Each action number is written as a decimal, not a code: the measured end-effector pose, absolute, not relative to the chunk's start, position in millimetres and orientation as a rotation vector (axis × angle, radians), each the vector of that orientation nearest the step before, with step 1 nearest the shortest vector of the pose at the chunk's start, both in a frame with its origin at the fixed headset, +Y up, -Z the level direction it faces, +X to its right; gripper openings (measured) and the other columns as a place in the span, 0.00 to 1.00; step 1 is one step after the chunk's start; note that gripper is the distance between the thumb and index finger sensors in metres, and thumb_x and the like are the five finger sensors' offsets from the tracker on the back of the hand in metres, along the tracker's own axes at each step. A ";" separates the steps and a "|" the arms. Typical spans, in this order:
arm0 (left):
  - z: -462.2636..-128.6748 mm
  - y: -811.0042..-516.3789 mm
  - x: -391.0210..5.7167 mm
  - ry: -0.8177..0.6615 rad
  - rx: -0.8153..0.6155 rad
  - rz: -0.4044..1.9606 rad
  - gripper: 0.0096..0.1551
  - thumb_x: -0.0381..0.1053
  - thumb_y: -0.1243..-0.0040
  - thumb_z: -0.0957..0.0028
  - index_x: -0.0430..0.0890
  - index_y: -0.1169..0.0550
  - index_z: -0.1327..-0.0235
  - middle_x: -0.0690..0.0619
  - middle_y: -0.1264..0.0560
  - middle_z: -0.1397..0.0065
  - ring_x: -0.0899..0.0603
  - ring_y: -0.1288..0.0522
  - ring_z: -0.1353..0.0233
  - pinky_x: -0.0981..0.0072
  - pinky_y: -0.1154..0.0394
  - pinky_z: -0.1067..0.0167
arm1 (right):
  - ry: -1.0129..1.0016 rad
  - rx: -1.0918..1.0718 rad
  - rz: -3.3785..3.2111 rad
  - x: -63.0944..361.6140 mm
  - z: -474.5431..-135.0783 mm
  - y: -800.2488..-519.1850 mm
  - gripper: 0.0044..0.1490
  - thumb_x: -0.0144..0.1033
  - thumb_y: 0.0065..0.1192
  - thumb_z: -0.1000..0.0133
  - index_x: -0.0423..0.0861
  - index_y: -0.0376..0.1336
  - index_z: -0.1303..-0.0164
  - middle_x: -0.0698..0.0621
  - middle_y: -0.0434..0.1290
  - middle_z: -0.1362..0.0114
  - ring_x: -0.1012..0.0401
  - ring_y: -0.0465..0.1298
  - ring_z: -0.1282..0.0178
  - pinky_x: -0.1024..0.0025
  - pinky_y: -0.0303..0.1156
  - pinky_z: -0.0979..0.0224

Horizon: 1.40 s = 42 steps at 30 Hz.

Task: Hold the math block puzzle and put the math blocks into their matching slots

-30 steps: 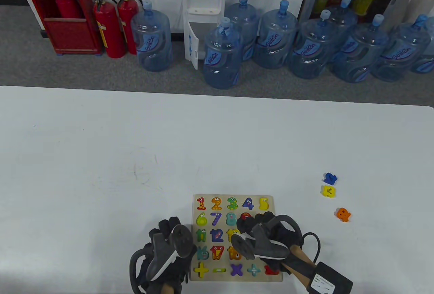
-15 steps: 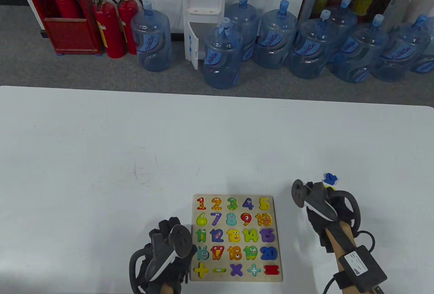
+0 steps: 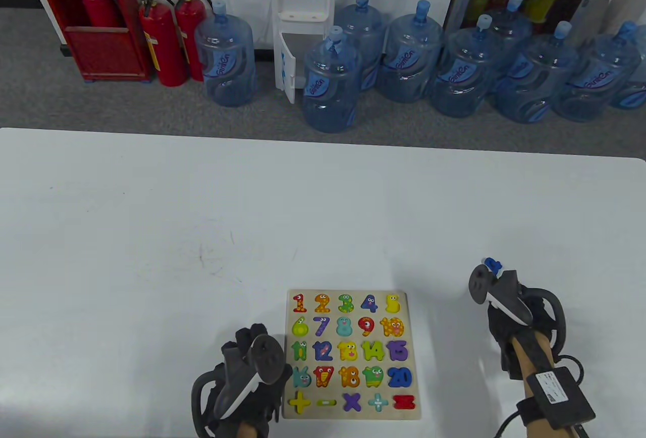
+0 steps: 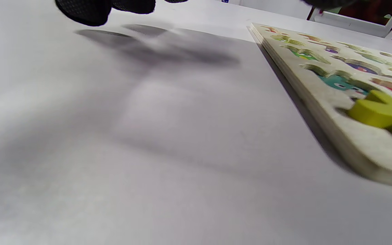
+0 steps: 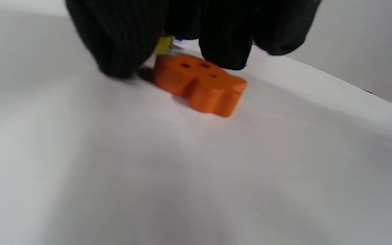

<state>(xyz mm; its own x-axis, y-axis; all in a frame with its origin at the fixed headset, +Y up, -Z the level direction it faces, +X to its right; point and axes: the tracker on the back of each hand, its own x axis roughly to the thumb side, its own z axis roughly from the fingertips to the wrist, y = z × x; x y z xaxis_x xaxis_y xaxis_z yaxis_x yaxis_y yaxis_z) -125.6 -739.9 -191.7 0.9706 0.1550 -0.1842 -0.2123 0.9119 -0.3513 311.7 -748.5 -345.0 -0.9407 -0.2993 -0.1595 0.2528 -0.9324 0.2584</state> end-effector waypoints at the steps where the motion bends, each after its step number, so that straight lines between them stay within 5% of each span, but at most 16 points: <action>1: -190.0 -739.7 -125.8 0.154 -0.373 0.195 0.51 0.66 0.54 0.54 0.49 0.55 0.22 0.44 0.55 0.18 0.29 0.48 0.17 0.34 0.38 0.26 | -0.328 0.274 -2.827 310.9 -342.2 -747.5 0.45 0.36 0.66 0.63 0.55 0.54 0.33 0.50 0.55 0.23 0.51 0.67 0.27 0.53 0.66 0.27; 12: -190.5 -741.2 -127.3 0.160 -0.383 0.205 0.51 0.66 0.54 0.54 0.49 0.55 0.22 0.44 0.55 0.18 0.29 0.48 0.17 0.34 0.38 0.26 | -0.176 0.141 -2.852 297.8 -334.6 -740.7 0.26 0.40 0.69 0.66 0.52 0.66 0.57 0.54 0.69 0.31 0.58 0.78 0.36 0.57 0.72 0.30; 22: -192.7 -742.4 -130.3 0.178 -0.379 0.196 0.51 0.66 0.54 0.54 0.49 0.55 0.22 0.44 0.54 0.18 0.30 0.48 0.17 0.34 0.38 0.26 | -0.163 0.046 -2.875 287.9 -329.6 -739.3 0.25 0.44 0.74 0.73 0.51 0.69 0.67 0.55 0.77 0.41 0.61 0.82 0.48 0.59 0.75 0.34; 33: -192.0 -742.3 -130.9 0.183 -0.380 0.185 0.51 0.66 0.53 0.54 0.49 0.55 0.22 0.44 0.54 0.18 0.30 0.48 0.17 0.34 0.37 0.26 | -0.109 -0.198 -2.776 259.6 -292.7 -741.9 0.26 0.45 0.73 0.72 0.49 0.69 0.66 0.51 0.77 0.42 0.59 0.83 0.50 0.57 0.76 0.36; 42: -191.9 -741.7 -129.8 0.177 -0.380 0.176 0.51 0.66 0.53 0.54 0.49 0.54 0.22 0.44 0.54 0.18 0.30 0.48 0.17 0.34 0.38 0.26 | -0.096 -0.185 -2.713 250.0 -276.2 -728.4 0.32 0.45 0.71 0.70 0.53 0.72 0.53 0.48 0.74 0.35 0.58 0.83 0.45 0.56 0.76 0.35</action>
<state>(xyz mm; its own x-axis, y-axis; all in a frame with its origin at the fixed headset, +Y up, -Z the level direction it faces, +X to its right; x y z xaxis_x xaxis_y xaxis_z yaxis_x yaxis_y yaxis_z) -129.8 -741.7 -191.9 0.9694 0.1366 -0.2042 -0.2028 0.9139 -0.3516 250.0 -728.4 -276.2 -0.9042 -0.4021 0.1440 0.4113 -0.9107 0.0395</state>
